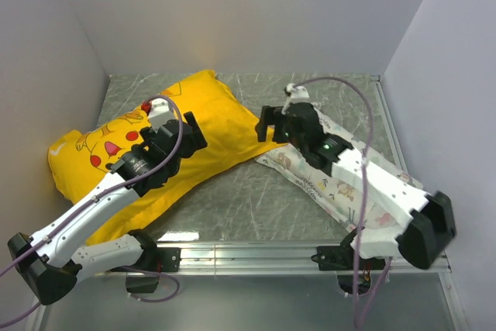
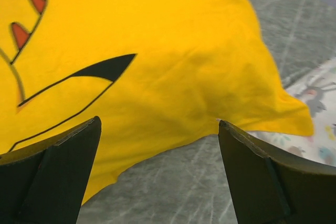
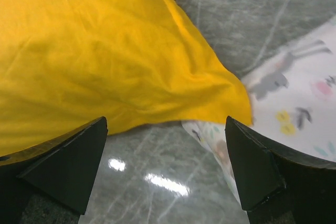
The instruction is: Remove the pillowcase from the pillow
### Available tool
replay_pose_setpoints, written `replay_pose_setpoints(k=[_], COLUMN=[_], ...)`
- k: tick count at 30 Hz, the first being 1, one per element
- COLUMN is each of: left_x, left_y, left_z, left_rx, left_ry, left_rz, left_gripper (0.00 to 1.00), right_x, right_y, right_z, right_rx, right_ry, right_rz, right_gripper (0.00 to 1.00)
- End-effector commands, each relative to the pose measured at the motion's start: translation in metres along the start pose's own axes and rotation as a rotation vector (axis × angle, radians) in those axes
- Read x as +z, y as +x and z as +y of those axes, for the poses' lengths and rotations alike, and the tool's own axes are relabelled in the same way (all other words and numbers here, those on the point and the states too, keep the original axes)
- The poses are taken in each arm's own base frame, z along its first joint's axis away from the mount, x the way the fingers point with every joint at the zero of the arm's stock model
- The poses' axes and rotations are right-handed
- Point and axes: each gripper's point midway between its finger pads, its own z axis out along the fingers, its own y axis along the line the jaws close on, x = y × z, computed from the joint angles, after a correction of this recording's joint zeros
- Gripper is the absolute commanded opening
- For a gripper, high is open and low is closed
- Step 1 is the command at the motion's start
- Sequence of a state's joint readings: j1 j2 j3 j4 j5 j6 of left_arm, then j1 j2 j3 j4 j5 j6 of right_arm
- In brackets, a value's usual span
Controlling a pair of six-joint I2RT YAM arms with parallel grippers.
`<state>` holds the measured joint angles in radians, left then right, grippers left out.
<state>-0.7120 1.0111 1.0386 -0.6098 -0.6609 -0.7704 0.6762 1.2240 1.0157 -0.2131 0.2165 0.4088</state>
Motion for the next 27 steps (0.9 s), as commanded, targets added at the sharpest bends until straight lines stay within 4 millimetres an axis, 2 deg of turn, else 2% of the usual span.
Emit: replay_pose_setpoints(k=[1,2,3,4,5,8,13,16,18,22,24,25,27], left_x=[-0.005,-0.006,-0.006,-0.006,-0.006,-0.006,-0.005,0.0,0.003,0.01,0.014,0.019,0.023], left_y=[-0.016,-0.015,-0.015,-0.013,-0.013,-0.009,0.013,0.03,0.042,0.058,0.065,0.069,0.075], left_z=[0.023,0.025,0.027,0.031,0.032,0.034,0.043,0.059,0.071,0.088,0.091,0.092,0.095], left_rx=[-0.057,-0.059,-0.069,-0.067,-0.068,-0.073,-0.092,-0.103,-0.091,-0.074,-0.068,-0.056,-0.043], left_ry=[-0.135,-0.144,-0.156,-0.173,-0.178,-0.169,-0.185,-0.273,-0.358,-0.482,-0.51,-0.524,-0.537], left_rz=[-0.066,-0.062,-0.062,-0.058,-0.058,-0.046,0.001,0.029,0.051,0.061,0.067,0.066,0.062], left_gripper=[0.99,0.99,0.99,0.99,0.99,0.99,0.99,0.99,0.99,0.99,0.99,0.99,0.99], right_x=[0.028,0.05,0.06,0.067,0.083,0.103,0.117,0.124,0.127,0.131,0.132,0.134,0.135], right_y=[-0.043,-0.028,-0.023,-0.029,-0.013,0.007,0.036,0.046,0.046,0.047,0.047,0.048,0.05], right_z=[0.041,0.04,0.042,0.048,0.046,0.041,0.038,0.04,0.044,0.049,0.051,0.052,0.057], right_rx=[-0.042,-0.073,-0.09,-0.096,-0.121,-0.146,-0.145,-0.142,-0.137,-0.12,-0.118,-0.113,-0.109], right_ry=[-0.122,-0.108,-0.104,-0.114,-0.104,-0.087,-0.101,-0.114,-0.124,-0.141,-0.151,-0.149,-0.172], right_rz=[-0.084,-0.029,-0.005,-0.006,0.039,0.082,0.141,0.167,0.177,0.182,0.187,0.193,0.21], right_gripper=[1.0,1.0,1.0,1.0,1.0,1.0,1.0,1.0,0.95,0.78,0.66,0.53,0.38])
